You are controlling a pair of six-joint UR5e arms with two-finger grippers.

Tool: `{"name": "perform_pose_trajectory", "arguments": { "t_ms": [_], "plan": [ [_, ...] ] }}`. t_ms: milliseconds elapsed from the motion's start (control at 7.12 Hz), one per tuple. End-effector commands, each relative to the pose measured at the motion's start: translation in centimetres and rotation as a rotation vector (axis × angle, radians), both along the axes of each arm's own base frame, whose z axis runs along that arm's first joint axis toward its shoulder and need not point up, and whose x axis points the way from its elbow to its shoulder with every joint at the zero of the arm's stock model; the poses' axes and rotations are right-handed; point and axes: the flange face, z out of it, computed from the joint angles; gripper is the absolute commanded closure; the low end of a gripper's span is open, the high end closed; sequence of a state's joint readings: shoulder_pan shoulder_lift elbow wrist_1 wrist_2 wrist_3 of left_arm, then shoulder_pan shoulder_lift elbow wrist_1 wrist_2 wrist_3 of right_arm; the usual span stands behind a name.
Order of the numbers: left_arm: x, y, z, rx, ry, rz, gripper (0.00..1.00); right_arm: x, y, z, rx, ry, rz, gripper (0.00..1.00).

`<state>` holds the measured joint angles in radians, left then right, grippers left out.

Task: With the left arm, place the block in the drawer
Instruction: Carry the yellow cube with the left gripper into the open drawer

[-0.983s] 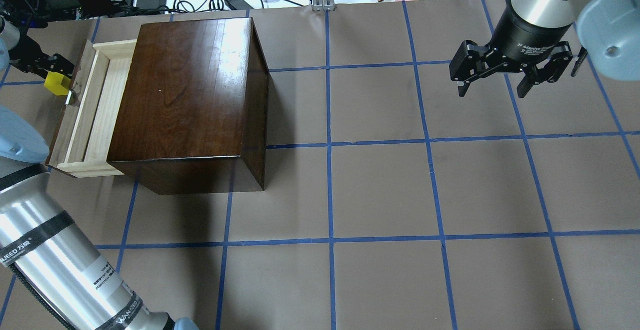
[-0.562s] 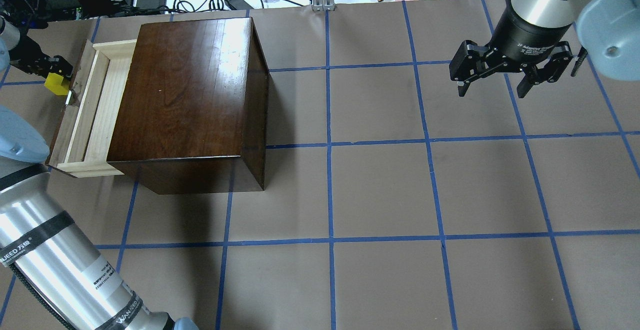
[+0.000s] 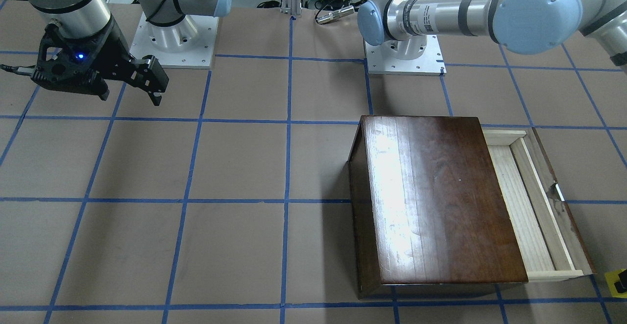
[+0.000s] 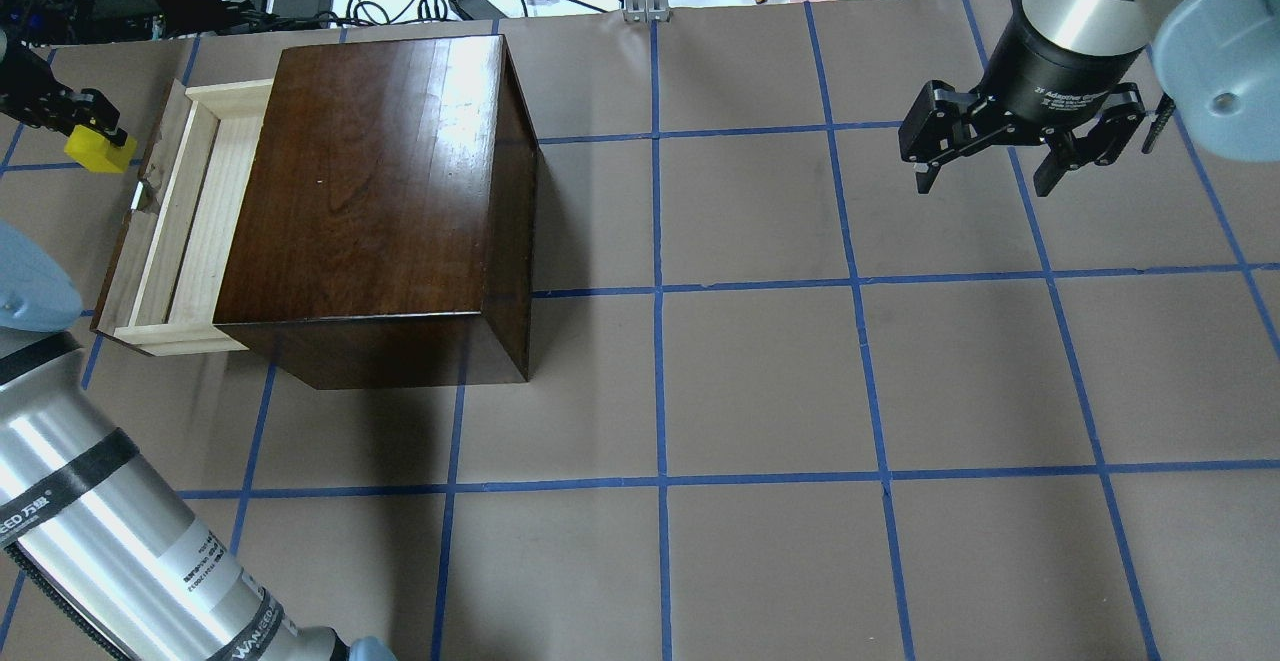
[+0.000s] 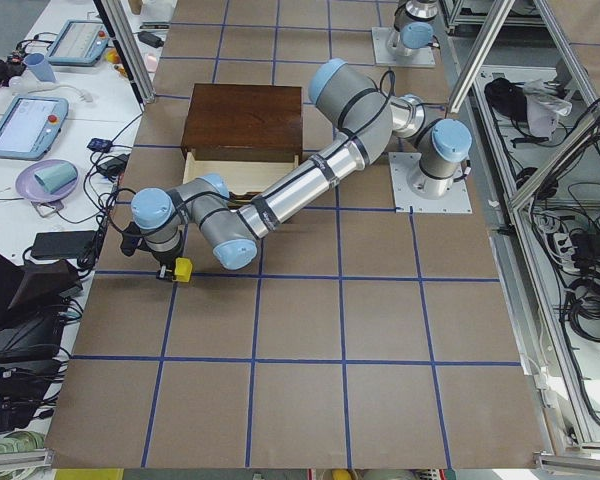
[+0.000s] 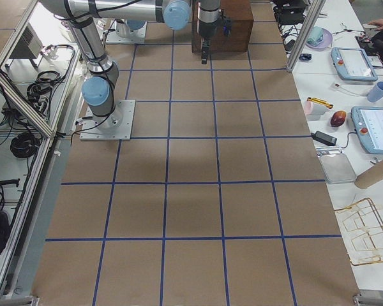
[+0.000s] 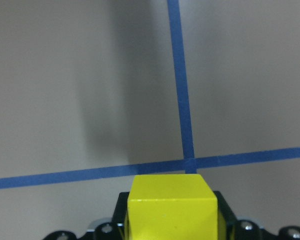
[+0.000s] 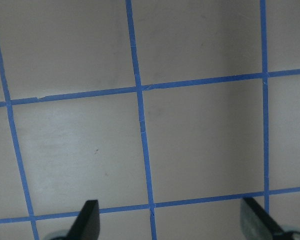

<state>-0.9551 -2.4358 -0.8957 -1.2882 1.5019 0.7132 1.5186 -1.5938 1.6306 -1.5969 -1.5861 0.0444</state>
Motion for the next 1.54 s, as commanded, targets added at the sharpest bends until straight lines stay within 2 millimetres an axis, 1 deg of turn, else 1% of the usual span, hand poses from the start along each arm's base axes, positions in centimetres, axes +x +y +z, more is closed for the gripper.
{"name": "perform_pose_trajectory", "arguments": {
  "t_ms": [0,140,281,421,562,702,843,983,1124,1264,1404],
  "plan": [
    [-3.2,2.5,8.1,0.041,0.023,-0.013,0.8,0.0,0.0,-0.1,0.001,0.0,0.0,0.0],
    [-5.7,3.9,11.1,0.083,0.005,-0.029,0.8,0.0,0.0,0.0,0.0,0.0,0.0,0.0],
    [-7.2,5.8,12.8,0.104,-0.001,-0.033,0.8,0.0,0.0,-0.1,0.001,0.0,0.0,0.0],
    [-8.7,7.8,14.1,0.107,-0.001,-0.028,0.8,0.0,0.0,0.0,0.0,0.0,0.0,0.0],
    [-10.0,9.5,15.3,0.108,0.004,0.012,0.8,0.0,0.0,-0.1,0.001,0.0,0.0,0.0],
    [-12.8,10.7,16.3,0.112,0.011,0.038,0.8,0.0,0.0,0.0,0.0,0.0,0.0,0.0],
    [-15.9,11.8,16.8,0.123,0.02,0.058,0.8,0.0,0.0,0.0,0.0,0.0,0.0,0.0],
    [-17.9,13.2,16.6,0.134,0.036,0.079,0.8,0.0,0.0,0.0,0.0,0.0,0.0,0.0],
    [-19.6,14.3,16.0,0.148,0.042,0.1,0.8,0.0,0.0,0.0,0.0,0.0,0.0,0.0],
    [-21.1,14.8,15.7,0.155,0.042,0.106,0.8,0.0,0.0,0.0,0.0,0.0,0.0,0.0],
    [-22.5,14.7,15.0,0.169,0.047,0.121,0.8,0.0,0.0,0.0,0.0,0.0,0.0,0.0]
  ]
}}
